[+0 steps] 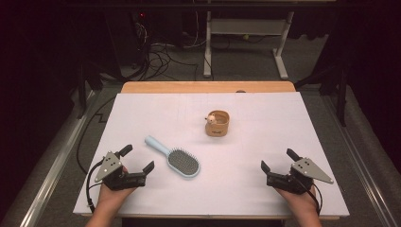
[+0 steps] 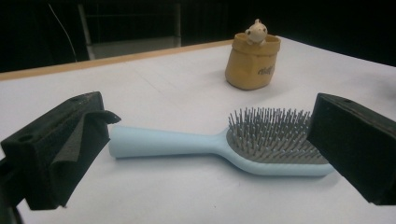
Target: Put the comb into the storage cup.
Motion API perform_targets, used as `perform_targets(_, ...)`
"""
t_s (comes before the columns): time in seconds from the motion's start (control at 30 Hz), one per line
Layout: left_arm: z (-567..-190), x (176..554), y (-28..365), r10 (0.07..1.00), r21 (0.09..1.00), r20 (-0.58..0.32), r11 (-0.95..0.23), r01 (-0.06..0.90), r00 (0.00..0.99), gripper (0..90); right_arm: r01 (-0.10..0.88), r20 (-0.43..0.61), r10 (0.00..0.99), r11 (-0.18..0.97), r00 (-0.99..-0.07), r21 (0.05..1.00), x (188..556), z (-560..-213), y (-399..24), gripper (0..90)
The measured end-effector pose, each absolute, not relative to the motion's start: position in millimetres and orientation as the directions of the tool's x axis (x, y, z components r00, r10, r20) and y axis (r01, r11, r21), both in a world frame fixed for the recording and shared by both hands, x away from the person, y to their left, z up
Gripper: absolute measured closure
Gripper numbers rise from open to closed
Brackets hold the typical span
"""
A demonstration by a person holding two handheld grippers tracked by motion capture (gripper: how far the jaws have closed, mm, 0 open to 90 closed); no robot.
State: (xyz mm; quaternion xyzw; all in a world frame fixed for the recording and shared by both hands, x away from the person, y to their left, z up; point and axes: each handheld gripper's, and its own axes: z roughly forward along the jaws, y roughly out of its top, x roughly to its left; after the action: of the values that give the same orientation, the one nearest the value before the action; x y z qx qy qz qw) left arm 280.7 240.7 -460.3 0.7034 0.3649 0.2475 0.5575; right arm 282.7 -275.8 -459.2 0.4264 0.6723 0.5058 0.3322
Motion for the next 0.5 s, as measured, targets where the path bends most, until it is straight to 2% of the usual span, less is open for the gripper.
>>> perform_targets(0.5,-459.3,279.2,242.8,0.785,0.967,-0.082,-0.086,0.239,0.615,0.7,0.244,-0.012,0.910,0.124,-0.414,0.962,284.3,-460.4,-275.2,0.6)
